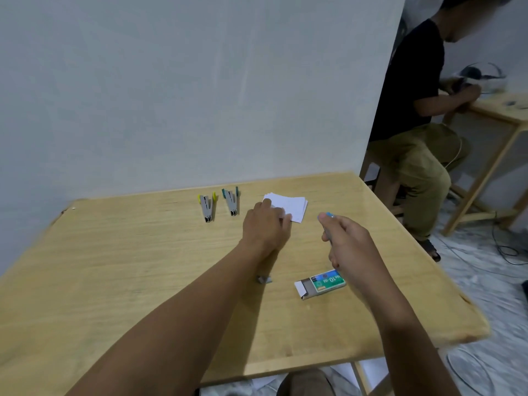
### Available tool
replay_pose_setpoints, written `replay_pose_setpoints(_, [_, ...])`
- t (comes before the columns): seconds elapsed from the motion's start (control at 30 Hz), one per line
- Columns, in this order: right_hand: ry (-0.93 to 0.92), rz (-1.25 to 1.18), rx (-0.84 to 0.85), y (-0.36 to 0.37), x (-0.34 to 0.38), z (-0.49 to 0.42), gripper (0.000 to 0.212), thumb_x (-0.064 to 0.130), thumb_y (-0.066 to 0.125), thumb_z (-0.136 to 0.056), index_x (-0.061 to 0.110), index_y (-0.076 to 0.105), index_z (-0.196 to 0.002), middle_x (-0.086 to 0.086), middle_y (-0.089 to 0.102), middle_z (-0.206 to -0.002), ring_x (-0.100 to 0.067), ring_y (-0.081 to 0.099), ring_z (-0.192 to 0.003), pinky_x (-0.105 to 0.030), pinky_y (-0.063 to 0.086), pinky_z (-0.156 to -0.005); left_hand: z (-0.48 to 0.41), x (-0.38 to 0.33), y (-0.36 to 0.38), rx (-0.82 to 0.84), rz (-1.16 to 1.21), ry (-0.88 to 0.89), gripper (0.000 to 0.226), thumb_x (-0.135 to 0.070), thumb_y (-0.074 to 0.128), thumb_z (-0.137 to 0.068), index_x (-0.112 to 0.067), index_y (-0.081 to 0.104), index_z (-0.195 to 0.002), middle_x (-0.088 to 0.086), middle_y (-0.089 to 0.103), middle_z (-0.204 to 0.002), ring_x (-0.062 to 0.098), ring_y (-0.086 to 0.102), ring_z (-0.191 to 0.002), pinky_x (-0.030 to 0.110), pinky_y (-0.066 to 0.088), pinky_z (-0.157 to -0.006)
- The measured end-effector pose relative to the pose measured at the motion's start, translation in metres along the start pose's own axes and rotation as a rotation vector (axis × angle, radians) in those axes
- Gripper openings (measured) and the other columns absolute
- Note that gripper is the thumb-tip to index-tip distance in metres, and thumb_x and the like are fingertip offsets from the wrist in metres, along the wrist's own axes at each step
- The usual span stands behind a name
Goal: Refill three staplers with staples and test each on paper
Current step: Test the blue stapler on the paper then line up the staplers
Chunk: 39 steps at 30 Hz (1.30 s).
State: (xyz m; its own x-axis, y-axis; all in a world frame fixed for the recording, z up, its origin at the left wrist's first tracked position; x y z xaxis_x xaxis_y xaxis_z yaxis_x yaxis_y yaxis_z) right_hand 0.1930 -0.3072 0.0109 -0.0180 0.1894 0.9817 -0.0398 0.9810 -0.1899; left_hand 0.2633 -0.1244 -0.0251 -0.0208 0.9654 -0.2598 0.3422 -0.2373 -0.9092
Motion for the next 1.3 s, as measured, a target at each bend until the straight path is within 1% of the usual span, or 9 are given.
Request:
replay_pose_setpoints(0.17, [0.054,-0.019,0.011,0.005,-0.003,-0.009,0.034,0.032,0.055,-0.092,-0.001,0.050,-0.087,-0.003,0.041,-0.072,-0.018,0.034,-0.056,-0.025,0.029,-0.045,-0.019,-0.005,0.017,0.267,-0.093,-0.029,0.045,-0.039,0.027,-0.101,-0.020,0.044,-0.138,0.013,0.040,-0.141,0.030,0.038,-0.128,0.050,0.025,-0.103])
replay_pose_setpoints(0.37, [0.066,0.023,0.051,0.012,-0.002,-0.016,0.021,0.028,0.051,-0.092,0.010,0.052,-0.081,0.001,0.039,-0.060,-0.015,0.037,-0.054,-0.022,0.032,-0.041,-0.035,-0.009,0.021,0.394,-0.110,-0.058,0.049,-0.041,0.024,-0.101,-0.020,0.031,-0.146,0.013,0.032,-0.146,0.031,0.028,-0.137,0.057,0.018,-0.110])
replay_pose_setpoints(0.53, [0.066,0.040,0.069,0.023,-0.002,-0.017,0.020,0.020,0.050,-0.091,0.000,0.050,-0.091,-0.003,0.039,-0.065,-0.016,0.042,-0.056,-0.029,0.034,-0.053,-0.021,0.006,-0.025,0.124,0.148,0.012,0.051,-0.038,0.042,-0.101,-0.023,0.037,-0.150,0.006,0.039,-0.152,0.023,0.034,-0.141,0.044,0.022,-0.111])
replay_pose_setpoints(0.63, [0.024,0.115,0.133,0.044,0.002,-0.014,0.015,0.020,0.054,-0.093,0.006,0.058,-0.094,-0.004,0.049,-0.068,-0.004,0.050,-0.042,-0.023,0.039,-0.051,0.013,0.057,-0.070,-0.096,0.330,-0.021,0.037,-0.035,0.056,-0.096,-0.021,0.063,-0.130,0.001,0.060,-0.131,0.020,0.057,-0.119,0.033,0.041,-0.094])
replay_pose_setpoints(0.7, [-0.011,0.165,0.171,0.061,0.008,-0.010,0.015,0.023,0.057,-0.094,0.008,0.061,-0.095,-0.007,0.058,-0.071,0.000,0.055,-0.040,-0.017,0.041,-0.043,0.039,0.105,-0.093,-0.173,0.217,-0.143,0.037,-0.038,0.060,-0.092,-0.020,0.067,-0.124,0.002,0.063,-0.126,0.023,0.060,-0.113,0.034,0.046,-0.089])
replay_pose_setpoints(0.8, [-0.051,0.185,0.221,0.098,0.017,0.000,0.024,0.024,0.063,-0.091,0.010,0.063,-0.110,-0.007,0.067,-0.079,-0.014,0.069,-0.063,-0.032,0.058,-0.059,0.080,0.182,-0.106,-0.009,-0.075,-0.449,0.052,-0.054,0.055,-0.088,-0.022,0.062,-0.129,0.006,0.058,-0.132,0.029,0.055,-0.120,0.043,0.044,-0.096])
replay_pose_setpoints(0.9, [-0.055,0.241,0.239,0.138,0.027,0.005,0.053,0.030,0.067,-0.086,0.019,0.050,-0.134,-0.002,0.070,-0.088,-0.027,0.070,-0.083,-0.046,0.057,-0.079,0.108,0.224,-0.108,0.154,-0.132,-0.582,0.063,-0.073,0.047,-0.082,-0.028,0.062,-0.125,0.002,0.054,-0.135,0.030,0.049,-0.125,0.049,0.041,-0.100])
replay_pose_setpoints(1.07, [-0.106,0.468,0.245,0.205,0.037,-0.002,0.042,0.037,0.069,-0.085,0.017,0.049,-0.116,-0.003,0.067,-0.102,-0.024,0.066,-0.086,-0.036,0.050,-0.068,0.110,0.227,-0.105,0.182,-0.119,-0.537,0.067,-0.074,0.042,-0.084,-0.030,0.058,-0.131,0.002,0.047,-0.142,0.029,0.040,-0.132,0.055,0.035,-0.106])
replay_pose_setpoints(1.3, [-0.239,0.753,0.218,0.292,0.048,-0.035,0.025,0.018,0.059,-0.091,0.007,0.051,-0.112,-0.009,0.062,-0.108,-0.025,0.056,-0.089,-0.030,0.036,-0.060,0.107,0.242,-0.104,0.343,-0.110,-0.500,0.073,-0.076,0.043,-0.083,-0.038,0.043,-0.144,-0.002,0.036,-0.150,0.025,0.030,-0.140,0.050,0.036,-0.104])
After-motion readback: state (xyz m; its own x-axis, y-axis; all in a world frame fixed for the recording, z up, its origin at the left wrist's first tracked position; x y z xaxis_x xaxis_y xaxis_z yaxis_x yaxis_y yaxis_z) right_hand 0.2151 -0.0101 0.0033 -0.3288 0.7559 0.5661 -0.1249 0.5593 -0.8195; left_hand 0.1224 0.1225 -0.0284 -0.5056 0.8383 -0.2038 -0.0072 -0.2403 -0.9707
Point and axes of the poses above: each hand's wrist, its own z-axis away from the middle knuckle, its own y-axis out of the palm, x = y × z, the point moved 6 cm from there along -z, towards the middle knuckle
